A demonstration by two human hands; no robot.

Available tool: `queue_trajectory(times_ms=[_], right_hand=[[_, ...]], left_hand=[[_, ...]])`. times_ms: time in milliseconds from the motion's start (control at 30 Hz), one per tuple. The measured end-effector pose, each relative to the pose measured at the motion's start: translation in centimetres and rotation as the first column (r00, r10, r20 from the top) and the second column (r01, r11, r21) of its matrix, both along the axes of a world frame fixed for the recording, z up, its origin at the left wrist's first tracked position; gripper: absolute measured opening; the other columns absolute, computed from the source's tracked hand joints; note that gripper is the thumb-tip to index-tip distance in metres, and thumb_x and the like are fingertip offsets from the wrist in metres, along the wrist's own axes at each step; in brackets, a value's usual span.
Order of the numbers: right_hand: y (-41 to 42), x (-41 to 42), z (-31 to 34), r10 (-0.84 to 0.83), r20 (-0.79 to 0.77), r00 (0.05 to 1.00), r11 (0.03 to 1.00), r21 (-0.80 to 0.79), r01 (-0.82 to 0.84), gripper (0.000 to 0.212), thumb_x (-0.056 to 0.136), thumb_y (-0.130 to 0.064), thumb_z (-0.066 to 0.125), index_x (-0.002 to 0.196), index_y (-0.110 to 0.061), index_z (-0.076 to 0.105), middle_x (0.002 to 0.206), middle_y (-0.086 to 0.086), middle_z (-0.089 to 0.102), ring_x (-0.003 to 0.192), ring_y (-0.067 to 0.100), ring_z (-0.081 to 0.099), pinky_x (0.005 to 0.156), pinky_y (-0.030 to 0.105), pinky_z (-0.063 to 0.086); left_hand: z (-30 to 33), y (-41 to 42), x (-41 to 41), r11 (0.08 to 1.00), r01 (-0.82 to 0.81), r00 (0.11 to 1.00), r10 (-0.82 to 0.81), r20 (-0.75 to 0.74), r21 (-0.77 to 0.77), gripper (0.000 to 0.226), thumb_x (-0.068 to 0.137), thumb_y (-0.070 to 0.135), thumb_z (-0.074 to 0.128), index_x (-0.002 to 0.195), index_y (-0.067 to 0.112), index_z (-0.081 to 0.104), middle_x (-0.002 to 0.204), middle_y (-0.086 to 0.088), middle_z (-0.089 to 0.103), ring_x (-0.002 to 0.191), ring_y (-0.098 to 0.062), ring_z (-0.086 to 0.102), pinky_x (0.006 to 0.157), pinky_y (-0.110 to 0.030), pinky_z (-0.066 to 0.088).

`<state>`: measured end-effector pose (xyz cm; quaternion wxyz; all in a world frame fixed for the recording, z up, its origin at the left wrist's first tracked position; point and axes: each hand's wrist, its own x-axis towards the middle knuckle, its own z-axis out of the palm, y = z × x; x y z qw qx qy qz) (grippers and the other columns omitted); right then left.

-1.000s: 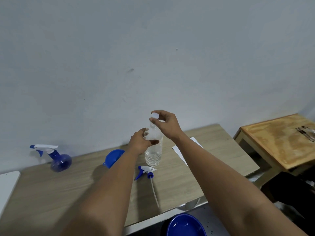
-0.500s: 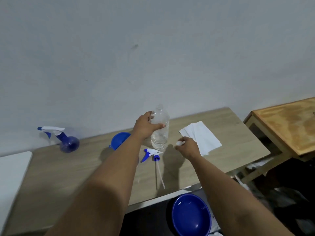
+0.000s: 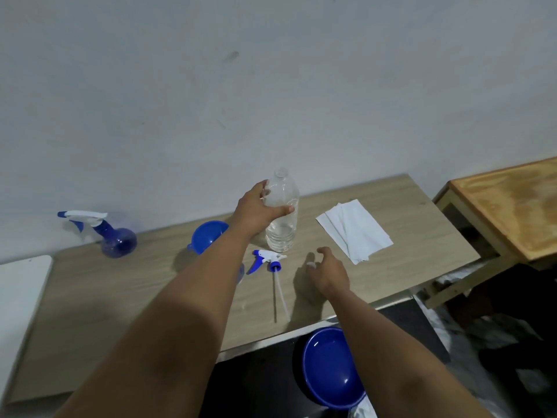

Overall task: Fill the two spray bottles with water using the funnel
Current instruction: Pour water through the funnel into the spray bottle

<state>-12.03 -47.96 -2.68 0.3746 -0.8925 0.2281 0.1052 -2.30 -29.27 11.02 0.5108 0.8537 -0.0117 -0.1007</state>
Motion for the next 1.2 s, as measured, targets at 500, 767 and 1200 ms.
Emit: queue_trajectory(times_ms=[500, 767, 1200], right_hand=[[3.5, 4.5, 11.9, 0.073, 0.410, 0.909, 0.940, 0.275, -0.200, 0.126, 0.060, -0.043, 0.099, 0.160, -0.033, 0.023, 0.156, 0.004, 0.042, 0.143, 0.022, 0.043, 0.114, 0.041, 0.042], [6.6, 6.5, 10.3, -0.067, 0.420, 0.905, 0.934, 0.344, -0.091, 0.114, 0.062, -0.042, 0.098, 0.154, -0.029, 0.032, 0.151, 0.003, 0.049, 0.141, 0.023, 0.048, 0.111, 0.039, 0.044], [7.4, 7.0, 8.9, -0.222, 0.487, 0.845, 0.935, 0.352, 0.042, 0.073, 0.073, -0.047, 0.090, 0.128, -0.034, 0.044, 0.119, -0.005, 0.064, 0.109, 0.022, 0.066, 0.091, 0.037, 0.053]], left_hand=[[5.4, 8.6, -4.9, 0.966, -0.074, 0.979, 0.024, 0.203, 0.246, 0.094, 0.070, 0.080, 0.067, 0.149, 0.034, 0.043, 0.151, 0.012, 0.048, 0.140, -0.013, 0.044, 0.113, -0.039, 0.040], [2.7, 13.4, -8.1, 0.977, -0.054, 0.997, 0.042, 0.061, 0.204, 0.120, 0.048, 0.079, 0.082, 0.151, 0.041, 0.032, 0.155, 0.010, 0.041, 0.140, -0.015, 0.042, 0.111, -0.038, 0.042], [-1.4, 13.5, -8.9, 0.992, -0.034, 0.999, 0.034, 0.008, 0.125, 0.119, 0.049, 0.066, 0.089, 0.149, 0.049, 0.026, 0.141, 0.018, 0.051, 0.125, -0.008, 0.054, 0.108, -0.038, 0.047]])
